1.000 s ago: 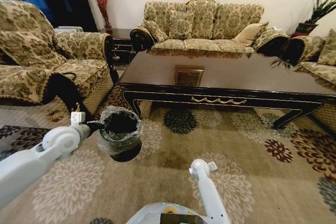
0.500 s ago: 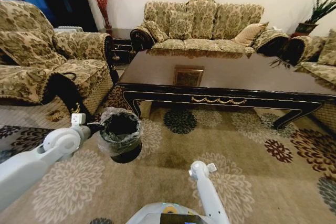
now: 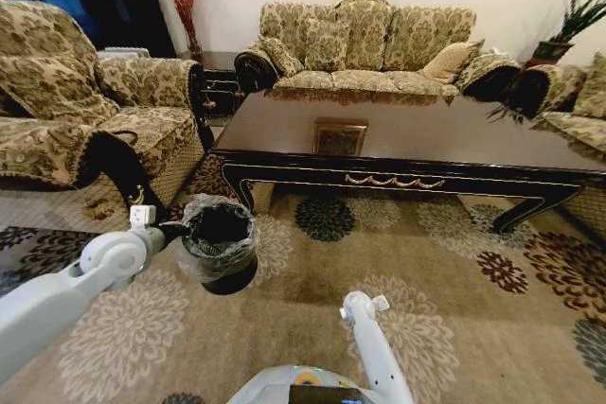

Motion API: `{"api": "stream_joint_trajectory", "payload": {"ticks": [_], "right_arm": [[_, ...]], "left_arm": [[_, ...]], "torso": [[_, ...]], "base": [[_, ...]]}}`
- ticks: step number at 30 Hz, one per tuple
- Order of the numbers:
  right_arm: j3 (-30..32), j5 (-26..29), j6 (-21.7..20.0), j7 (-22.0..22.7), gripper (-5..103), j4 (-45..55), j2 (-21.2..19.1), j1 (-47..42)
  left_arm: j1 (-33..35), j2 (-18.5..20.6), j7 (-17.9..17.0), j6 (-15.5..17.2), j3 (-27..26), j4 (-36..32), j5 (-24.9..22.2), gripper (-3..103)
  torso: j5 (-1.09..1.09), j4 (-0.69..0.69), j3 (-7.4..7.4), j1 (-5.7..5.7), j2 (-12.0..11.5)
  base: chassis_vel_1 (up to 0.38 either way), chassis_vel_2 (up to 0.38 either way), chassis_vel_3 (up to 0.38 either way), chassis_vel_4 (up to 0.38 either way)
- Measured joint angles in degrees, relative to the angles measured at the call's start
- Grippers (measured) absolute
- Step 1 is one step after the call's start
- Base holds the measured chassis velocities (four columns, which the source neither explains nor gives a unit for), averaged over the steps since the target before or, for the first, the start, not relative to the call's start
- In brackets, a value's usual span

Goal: Move to the front of the table and pick up the trash from the floor, then place it into the trash bin.

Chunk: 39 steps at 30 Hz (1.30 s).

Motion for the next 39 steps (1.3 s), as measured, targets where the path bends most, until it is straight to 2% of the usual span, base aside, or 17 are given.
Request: {"api": "stream_joint_trajectory", "payload": {"ticks": [1, 3, 5, 6, 9, 12, 13, 16, 23, 30, 34, 35, 38, 39], "right_arm": [[0.0, 0.0, 0.0, 0.0, 63, 0.0, 0.0, 0.0], [0.1, -0.2, 0.1, 0.0, 51, 0.0, 0.0, -0.1], [0.2, -0.3, 0.1, 0.0, 51, 0.1, 0.0, -0.1], [0.2, -0.5, 0.1, 0.0, 41, 0.2, 0.0, -0.2], [0.2, -0.8, 0.2, 0.0, 36, 0.4, 0.0, -0.5], [0.4, -1.2, 0.4, 0.0, 20, 1.1, 0.0, -1.0], [0.4, -1.2, 0.4, 0.0, 20, 1.1, 0.0, -1.0], [0.6, -1.5, 0.4, 0.1, 3, 1.8, 0.0, -1.5], [0.6, -1.8, 0.5, 0.1, 0, 3.5, 0.0, -2.6], [-2.2, -4.3, -0.7, -0.8, 0, 13.2, 0.0, -6.6], [-8.2, -8.2, -1.6, -5.4, 0, 23.4, -1.8, -10.7], [-8.2, -8.2, -1.6, -5.4, 0, 23.4, -1.8, -10.7], [-16.1, -11.4, -2.1, -10.2, 0, 30.8, -6.3, -9.3], [-16.1, -11.4, -2.1, -10.2, 0, 30.8, -6.3, -9.3]], "left_arm": [[0.0, 0.0, 0.0, 0.0, 0.0, 0.0, 0.0, 4], [0.1, 0.1, -0.1, 0.0, 0.0, -0.2, 0.0, 4], [0.2, 0.1, -0.1, 0.0, 0.0, -0.3, 0.0, 4], [0.2, 0.1, -0.2, 0.0, 0.0, -0.4, 0.0, 4], [0.3, 0.0, -0.2, 0.0, 0.0, -0.4, 0.1, 4], [0.5, -0.3, -0.3, 0.0, 0.0, -0.5, 0.3, 4], [0.5, -0.3, -0.3, 0.0, 0.0, -0.5, 0.3, 4], [0.3, -0.3, -0.3, -0.1, 0.2, -0.5, 0.4, 4], [0.2, -0.7, -0.3, -0.1, 0.3, -0.4, 0.7, 4], [0.8, -2.5, -0.3, -0.2, 0.9, -1.2, 2.0, 4], [1.4, -4.2, -0.3, -0.1, 1.9, -2.2, 3.6, 4], [1.4, -4.2, -0.3, -0.1, 1.9, -2.2, 3.6, 4], [1.5, -5.3, -0.1, 0.1, 2.4, -2.8, 4.3, 4], [1.5, -5.3, -0.1, 0.1, 2.4, -2.8, 4.3, 4]], "torso": [[0.00, 0.00, 0.00, 0.00, 0.0], [0.00, 0.00, 0.00, 0.00, 0.0], [0.00, -0.01, 0.00, 0.00, 0.0], [0.00, 0.00, 0.00, 0.00, 0.0], [0.00, 0.00, 0.00, 0.00, 0.0], [0.00, 0.00, 0.00, 0.00, 0.0], [0.00, 0.00, 0.00, 0.00, 0.0], [0.00, 0.00, 0.00, 0.00, 0.0], [0.00, -0.01, 0.00, 0.00, 0.0], [0.00, 0.00, 0.00, 0.00, 0.0], [0.00, -0.01, 0.00, 0.00, 0.0], [0.00, -0.01, 0.00, 0.00, 0.0], [-0.01, 0.00, 0.00, 0.00, 0.0], [-0.01, 0.00, 0.00, 0.00, 0.0]], "base": [[0.000, 0.000, 0.000, 0.000], [0.000, 0.000, 0.000, 0.000], [0.000, 0.000, 0.000, 0.000], [0.000, 0.000, 0.000, 0.000], [0.000, 0.000, 0.000, 0.000], [0.000, 0.000, 0.000, 0.000], [0.000, 0.000, 0.000, 0.000], [0.000, 0.000, 0.000, 0.000], [0.000, 0.000, 0.000, 0.000], [0.000, 0.000, 0.000, 0.000], [0.000, 0.000, 0.000, 0.000], [0.000, 0.000, 0.000, 0.000], [0.000, 0.000, 0.000, 0.000], [0.000, 0.000, 0.000, 0.000]]}}
